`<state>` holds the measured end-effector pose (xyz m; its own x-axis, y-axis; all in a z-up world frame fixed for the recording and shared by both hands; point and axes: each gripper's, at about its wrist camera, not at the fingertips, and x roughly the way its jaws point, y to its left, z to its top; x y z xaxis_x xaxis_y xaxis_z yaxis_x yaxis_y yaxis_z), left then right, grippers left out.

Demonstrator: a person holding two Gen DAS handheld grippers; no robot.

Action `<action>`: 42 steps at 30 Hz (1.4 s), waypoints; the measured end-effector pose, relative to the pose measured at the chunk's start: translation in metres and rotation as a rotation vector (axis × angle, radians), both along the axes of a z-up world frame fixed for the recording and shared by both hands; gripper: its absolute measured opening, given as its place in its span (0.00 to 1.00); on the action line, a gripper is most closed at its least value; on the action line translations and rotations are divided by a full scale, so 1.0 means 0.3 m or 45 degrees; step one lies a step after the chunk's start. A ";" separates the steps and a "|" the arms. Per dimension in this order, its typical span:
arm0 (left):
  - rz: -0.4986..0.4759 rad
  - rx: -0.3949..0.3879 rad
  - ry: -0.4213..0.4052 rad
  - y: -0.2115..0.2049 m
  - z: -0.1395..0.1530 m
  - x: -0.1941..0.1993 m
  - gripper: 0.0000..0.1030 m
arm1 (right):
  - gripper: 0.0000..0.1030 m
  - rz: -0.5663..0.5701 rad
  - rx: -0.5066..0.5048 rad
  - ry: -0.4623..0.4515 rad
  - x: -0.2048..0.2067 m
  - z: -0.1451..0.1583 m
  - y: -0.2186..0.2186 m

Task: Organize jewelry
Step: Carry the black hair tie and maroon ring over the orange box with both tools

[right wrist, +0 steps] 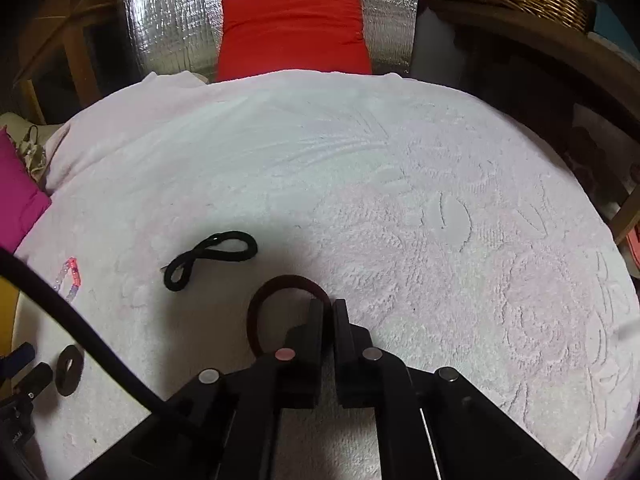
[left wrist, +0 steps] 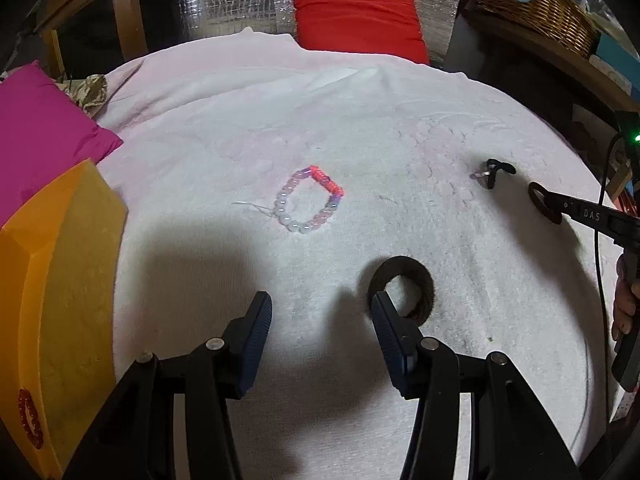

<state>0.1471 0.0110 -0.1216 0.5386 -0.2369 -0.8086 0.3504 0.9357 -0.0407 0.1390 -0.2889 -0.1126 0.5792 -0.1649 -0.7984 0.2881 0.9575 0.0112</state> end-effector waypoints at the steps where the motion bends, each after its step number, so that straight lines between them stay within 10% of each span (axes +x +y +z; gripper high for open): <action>1: -0.008 0.000 -0.001 -0.009 0.000 -0.002 0.51 | 0.05 0.003 0.013 -0.007 -0.006 0.004 -0.003; 12: -0.049 0.019 -0.002 -0.081 -0.026 0.014 0.50 | 0.05 0.093 0.286 0.002 -0.079 0.006 -0.001; 17: -0.077 -0.015 0.035 -0.106 -0.035 0.020 0.17 | 0.05 0.115 0.325 0.028 -0.099 -0.015 0.011; 21: -0.081 0.002 0.020 -0.131 -0.032 0.013 0.11 | 0.05 0.135 0.307 0.044 -0.089 -0.026 0.014; 42: -0.014 -0.004 -0.043 -0.136 0.048 -0.046 0.09 | 0.05 0.169 0.216 -0.047 -0.090 0.015 0.125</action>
